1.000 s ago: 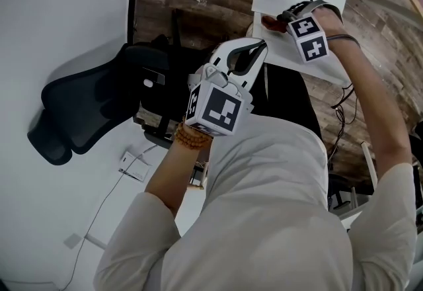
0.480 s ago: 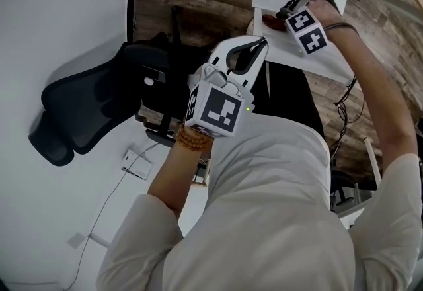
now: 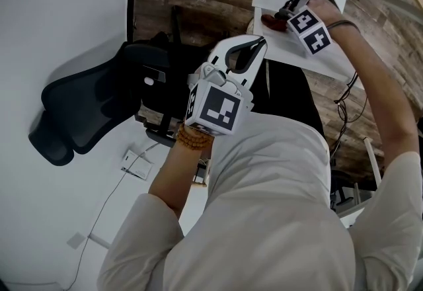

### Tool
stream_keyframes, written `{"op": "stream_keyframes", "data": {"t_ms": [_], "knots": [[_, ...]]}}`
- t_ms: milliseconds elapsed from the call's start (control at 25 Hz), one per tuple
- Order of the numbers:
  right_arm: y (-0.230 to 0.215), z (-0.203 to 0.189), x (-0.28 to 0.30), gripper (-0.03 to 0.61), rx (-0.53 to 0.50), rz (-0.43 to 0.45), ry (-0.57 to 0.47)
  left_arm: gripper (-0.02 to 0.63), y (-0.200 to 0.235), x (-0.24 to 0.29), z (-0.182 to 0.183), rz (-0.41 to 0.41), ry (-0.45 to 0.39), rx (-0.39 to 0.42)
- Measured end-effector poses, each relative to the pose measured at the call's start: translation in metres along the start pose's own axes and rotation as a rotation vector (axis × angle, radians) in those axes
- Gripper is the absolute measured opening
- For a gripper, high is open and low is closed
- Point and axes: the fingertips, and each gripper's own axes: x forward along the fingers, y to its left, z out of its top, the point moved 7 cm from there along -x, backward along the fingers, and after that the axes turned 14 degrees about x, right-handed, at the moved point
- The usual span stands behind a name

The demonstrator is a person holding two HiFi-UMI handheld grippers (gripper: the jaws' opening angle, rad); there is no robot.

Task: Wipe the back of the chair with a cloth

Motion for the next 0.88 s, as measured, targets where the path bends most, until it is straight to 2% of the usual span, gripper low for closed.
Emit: {"op": "stream_keyframes", "data": {"t_ms": [360, 880], "knots": [[0.007, 0.014, -0.028, 0.087, -0.036, -0.027, -0.03, 0.037, 0.001, -0.001, 0.004, 0.012, 0.002, 0.013], [0.023, 0.031, -0.07, 0.087, -0.071, -0.077, -0.055, 0.037, -0.006, 0.004, 0.0, 0.02, 0.049, 0.026]]}}
